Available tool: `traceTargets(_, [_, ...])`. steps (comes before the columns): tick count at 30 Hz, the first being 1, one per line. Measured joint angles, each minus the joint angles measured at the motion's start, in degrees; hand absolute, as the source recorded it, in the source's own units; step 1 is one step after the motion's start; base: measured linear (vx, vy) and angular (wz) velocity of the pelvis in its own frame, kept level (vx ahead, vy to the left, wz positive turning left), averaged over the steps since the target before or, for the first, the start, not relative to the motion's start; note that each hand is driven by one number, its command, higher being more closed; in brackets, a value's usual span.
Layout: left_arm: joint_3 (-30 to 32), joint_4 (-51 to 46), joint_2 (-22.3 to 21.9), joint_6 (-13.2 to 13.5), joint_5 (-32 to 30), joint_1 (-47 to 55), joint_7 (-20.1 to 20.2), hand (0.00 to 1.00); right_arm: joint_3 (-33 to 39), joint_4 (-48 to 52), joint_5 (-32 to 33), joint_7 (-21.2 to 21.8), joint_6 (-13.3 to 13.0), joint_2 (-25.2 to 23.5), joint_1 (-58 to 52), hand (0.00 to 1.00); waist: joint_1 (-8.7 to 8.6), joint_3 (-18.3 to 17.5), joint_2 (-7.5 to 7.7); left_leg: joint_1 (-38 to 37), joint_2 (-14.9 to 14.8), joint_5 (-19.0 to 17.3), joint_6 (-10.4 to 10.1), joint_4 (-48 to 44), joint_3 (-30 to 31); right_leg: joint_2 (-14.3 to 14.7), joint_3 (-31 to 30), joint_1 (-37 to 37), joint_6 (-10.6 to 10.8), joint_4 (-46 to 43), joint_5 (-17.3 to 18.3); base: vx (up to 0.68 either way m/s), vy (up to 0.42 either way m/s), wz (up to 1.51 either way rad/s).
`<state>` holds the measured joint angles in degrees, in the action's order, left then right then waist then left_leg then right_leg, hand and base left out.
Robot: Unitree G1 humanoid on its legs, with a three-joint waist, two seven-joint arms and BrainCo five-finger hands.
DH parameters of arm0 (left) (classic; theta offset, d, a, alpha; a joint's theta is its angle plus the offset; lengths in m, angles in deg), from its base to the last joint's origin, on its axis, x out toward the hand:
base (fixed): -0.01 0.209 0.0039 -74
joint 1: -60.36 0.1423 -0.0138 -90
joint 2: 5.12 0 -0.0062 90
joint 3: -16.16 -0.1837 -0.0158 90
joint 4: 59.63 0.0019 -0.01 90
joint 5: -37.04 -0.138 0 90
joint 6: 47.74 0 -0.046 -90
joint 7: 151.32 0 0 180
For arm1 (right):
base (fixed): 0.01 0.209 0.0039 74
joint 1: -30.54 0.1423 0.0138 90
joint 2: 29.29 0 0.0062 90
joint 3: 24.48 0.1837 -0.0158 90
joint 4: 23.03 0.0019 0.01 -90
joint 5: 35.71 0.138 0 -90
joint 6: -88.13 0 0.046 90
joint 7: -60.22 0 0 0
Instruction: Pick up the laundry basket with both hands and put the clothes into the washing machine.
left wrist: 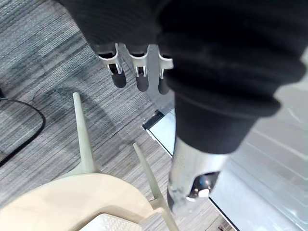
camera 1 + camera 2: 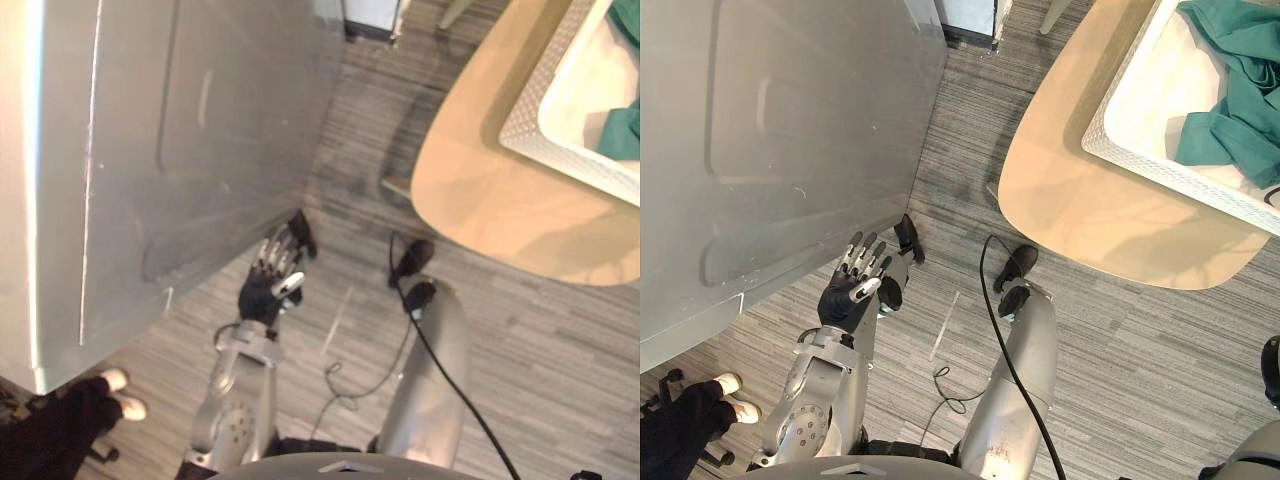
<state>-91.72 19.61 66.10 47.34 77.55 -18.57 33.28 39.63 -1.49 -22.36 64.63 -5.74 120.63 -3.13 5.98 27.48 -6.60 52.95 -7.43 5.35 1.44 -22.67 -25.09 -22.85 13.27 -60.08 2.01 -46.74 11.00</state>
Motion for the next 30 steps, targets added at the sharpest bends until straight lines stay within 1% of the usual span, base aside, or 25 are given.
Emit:
traceTargets(3, [0.01, 0.08, -0.02, 0.00, 1.08, -0.03, -0.03, 0.00, 2.14, 0.11, 0.31, -0.14, -0.08, -1.04, -0.02, 1.00, 0.02, -0.05, -0.01, -0.23, -0.28, 0.50, 0.10, 0.12, 0.08, 0.34, 0.10, 0.16, -0.24, 0.01, -0.19, -0.06, -0.010, -0.03])
traceTargets(4, [0.11, 0.12, -0.04, 0.00, 1.09, -0.14, -0.08, 0.00, 3.25, 0.21, 0.31, -0.30, -0.18, -1.68, -0.19, 1.00, -0.05, -0.06, 0.00, -0.52, -0.36, 0.92, 0.54, -0.08, 0.08, 0.43, 0.18, 0.45, -0.32, 0.03, -0.32, -0.05, -0.006, -0.04])
traceTargets(6, [0.35, 0.24, -0.05, 0.00, 1.25, -0.25, -0.22, 0.00, 4.98, 0.67, 0.34, -1.78, -0.29, -3.49, -0.73, 1.00, -0.07, -0.07, 0.01, -1.30, -0.70, 1.00, 0.59, -0.13, 0.13, 0.83, 0.37, 1.47, -0.41, 0.38, -0.43, -0.05, -0.010, -0.10])
traceTargets(7, [0.70, 0.37, -0.06, 0.02, 1.69, -0.27, -0.39, 0.00, 8.36, 2.89, 0.39, -2.67, -0.32, -5.38, -3.53, 1.00, 0.03, -0.36, -0.16, -2.18, -1.34, 0.99, 0.56, -0.16, 0.38, 1.48, 1.01, 2.95, -0.61, 1.22, -0.72, -0.07, -0.017, -0.12])
traceTargets(8, [0.93, 0.57, -0.07, 0.02, 1.84, -0.29, -0.43, 0.00, 10.50, 4.54, 0.48, -2.83, -0.48, -6.46, -4.86, 1.00, -0.05, -0.99, -0.71, -2.22, -1.60, 1.03, 0.45, -0.11, 1.07, 1.86, 1.76, 3.86, -0.62, 1.81, -0.74, -0.06, -0.017, -0.06])
traceTargets(9, [1.16, 0.59, -0.07, 0.02, 2.06, -0.28, -0.45, 0.00, 11.61, 5.37, 0.92, -3.03, -0.84, -7.15, -5.73, 1.00, -0.21, -1.35, -0.89, -2.36, -1.72, 1.04, 0.37, -0.06, 1.41, 2.05, 2.11, 4.33, -0.62, 2.09, -0.74, -0.05, -0.018, 0.01])
traceTargets(10, [1.62, 0.78, -0.10, 0.03, 2.19, -0.29, -0.50, 0.00, 13.42, 7.02, 2.46, -3.37, -1.01, -8.62, -7.69, 1.00, -0.31, -2.17, -0.77, -2.79, -1.83, 0.93, 0.07, 0.19, 1.41, 2.21, 2.20, 4.73, -0.62, 2.27, -0.72, -0.04, -0.029, -0.02])
traceTargets(11, [1.93, 0.79, -0.13, 0.04, 2.19, -0.29, -0.53, 0.00, 15.25, 8.42, 3.47, -3.49, -1.03, -10.12, -8.72, 1.00, -0.42, -2.25, -0.81, -3.92, -1.79, 1.00, -0.03, 0.90, 1.36, 2.26, 2.25, 5.74, -0.59, 2.50, -0.70, -0.05, -0.034, -0.06])
traceTargets(12, [2.05, 0.79, -0.13, 0.11, 2.22, -0.26, -0.56, 0.00, 16.10, 9.47, 4.40, -3.53, -1.02, -10.95, -9.47, 1.00, -0.51, -2.34, -0.79, -4.38, -1.82, 1.05, -0.10, 1.03, 1.41, 2.33, 2.44, 6.27, -0.58, 2.73, -0.70, -0.05, -0.036, -0.05])
traceTargets(14, [2.00, 0.79, 0.00, 0.20, 3.18, -0.24, -0.56, 0.00, 18.74, 14.28, 6.57, -3.44, -0.99, -14.59, -12.55, 1.00, -1.09, -2.89, -0.69, -6.24, -1.92, 1.34, -0.38, 1.82, 1.68, 2.53, 3.42, 8.54, -0.28, 3.61, -0.53, -0.04, -0.036, -0.01])
traceTargets(17, [1.78, 0.79, 0.22, 0.26, 3.22, -0.24, -0.54, 0.00, 21.74, 19.87, 8.29, -3.16, -1.16, -17.81, -15.33, 1.00, -1.29, -2.96, -0.66, -8.27, -2.22, 1.30, -0.41, 1.63, 1.96, 2.90, 3.68, 11.06, -0.27, 3.99, -0.50, -0.02, -0.055, 0.00])
traceTargets(18, [1.61, 0.72, 1.33, 0.46, 3.31, -0.21, -0.51, 0.00, 22.19, 24.35, 10.28, -2.81, -1.75, -19.84, -17.12, 1.00, -1.33, -2.95, -0.64, -9.52, -2.48, 1.27, -0.37, 1.28, 2.55, 3.02, 4.34, 12.95, -0.42, 4.13, -0.36, 0.00, -0.070, 0.03])
traceTargets(19, [1.44, 0.68, 1.95, 0.50, 3.32, -0.20, -0.50, 0.00, 22.20, 25.89, 11.24, -2.30, -2.11, -20.40, -17.79, 1.00, -1.36, -2.95, -0.63, -9.79, -2.62, 1.20, -0.38, 0.98, 2.82, 3.03, 4.68, 13.52, -0.48, 4.09, -0.31, 0.00, -0.062, 0.06])
traceTargets(20, [1.26, 0.69, 2.88, 0.50, 3.42, -0.16, -0.45, 0.00, 22.22, 28.14, 11.86, -1.75, -2.25, -21.44, -18.41, 1.00, -1.47, -2.95, -0.54, -10.22, -2.83, 0.93, -0.47, 0.57, 3.20, 3.16, 4.98, 14.40, -0.45, 4.02, -0.03, 0.00, -0.052, 0.04])
traceTargets(21, [0.49, 0.69, 4.04, 0.50, 4.21, -0.17, -0.32, 0.00, 22.45, 31.27, 12.30, -1.26, -2.29, -22.49, -19.27, 1.00, -1.22, -3.07, -0.21, -10.71, -3.15, 0.31, -1.02, -0.12, 3.27, 3.17, 5.11, 15.13, -0.50, 3.84, 0.11, 0.00, -0.062, 0.01])
traceTargets(22, [-0.05, 0.78, 4.73, 0.50, 4.44, -0.15, -0.28, 0.00, 23.32, 33.70, 12.57, -0.79, -2.46, -23.27, -20.00, 1.00, -1.03, -3.06, -0.18, -11.13, -3.32, -0.13, -1.12, -0.55, 3.34, 3.14, 5.19, 15.81, -0.50, 3.68, 0.20, 0.00, -0.060, -0.01])
traceTargets(25, [-1.62, 0.77, 6.44, 0.47, 4.66, -0.01, 0.44, 0.00, 24.40, 40.17, 14.01, 0.46, -3.67, -25.37, -22.36, 1.00, -1.17, -2.98, -0.05, -12.23, -3.49, -1.34, -1.04, -2.08, 3.91, 2.94, 5.68, 18.11, 0.16, 3.66, 0.84, -0.01, -0.047, 0.03])
traceTargets(27, [-2.52, 0.77, 7.22, 0.48, 5.49, -0.05, 1.01, 0.00, 24.59, 41.52, 14.01, 0.46, -3.90, -26.37, -22.89, 1.00, -1.25, -3.14, 0.58, -12.29, -3.48, -1.50, -0.97, -2.39, 4.17, 2.86, 5.90, 18.49, 0.21, 3.66, 0.88, 0.00, -0.041, 0.07])
traceTargets(30, [-3.10, 0.80, 8.79, 0.46, 5.51, -0.11, 1.10, 0.00, 27.65, 43.35, 13.95, 0.30, -3.98, -28.64, -24.00, 1.00, -0.87, -3.10, 1.68, -12.38, -3.47, -1.48, -0.97, -2.54, 4.51, 2.85, 6.27, 19.10, 0.26, 3.77, 0.84, 0.01, -0.055, 0.06])
